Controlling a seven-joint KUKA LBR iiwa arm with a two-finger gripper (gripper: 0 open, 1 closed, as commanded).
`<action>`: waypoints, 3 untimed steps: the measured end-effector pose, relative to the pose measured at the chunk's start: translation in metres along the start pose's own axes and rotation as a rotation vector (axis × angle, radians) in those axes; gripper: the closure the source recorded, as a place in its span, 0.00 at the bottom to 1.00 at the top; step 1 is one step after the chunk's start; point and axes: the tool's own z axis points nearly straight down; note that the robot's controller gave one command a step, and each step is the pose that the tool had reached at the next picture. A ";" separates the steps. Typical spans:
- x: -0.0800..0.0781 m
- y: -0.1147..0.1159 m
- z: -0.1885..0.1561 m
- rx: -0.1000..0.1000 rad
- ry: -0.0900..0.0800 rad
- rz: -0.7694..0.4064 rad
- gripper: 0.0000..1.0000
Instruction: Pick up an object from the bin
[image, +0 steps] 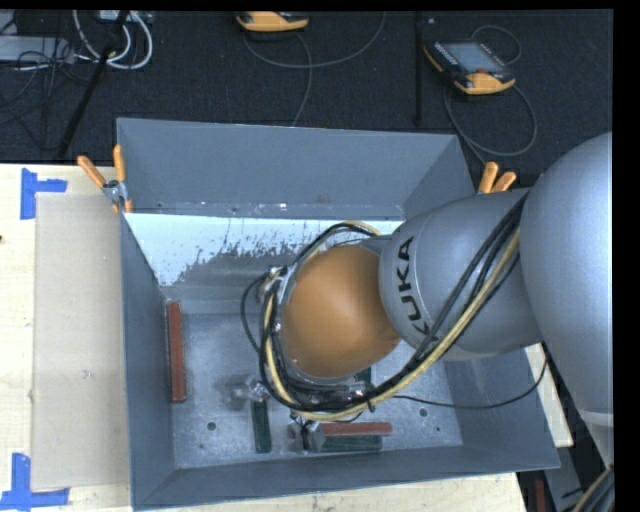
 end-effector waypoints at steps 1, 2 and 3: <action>-0.020 0.003 0.015 0.002 -0.004 -0.111 0.00; -0.020 0.003 0.015 0.002 -0.004 -0.108 1.00; -0.049 0.016 -0.150 0.008 -0.012 -0.082 1.00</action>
Offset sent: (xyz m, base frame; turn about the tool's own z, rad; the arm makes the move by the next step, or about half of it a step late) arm 0.0108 0.0167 -0.0144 -0.1142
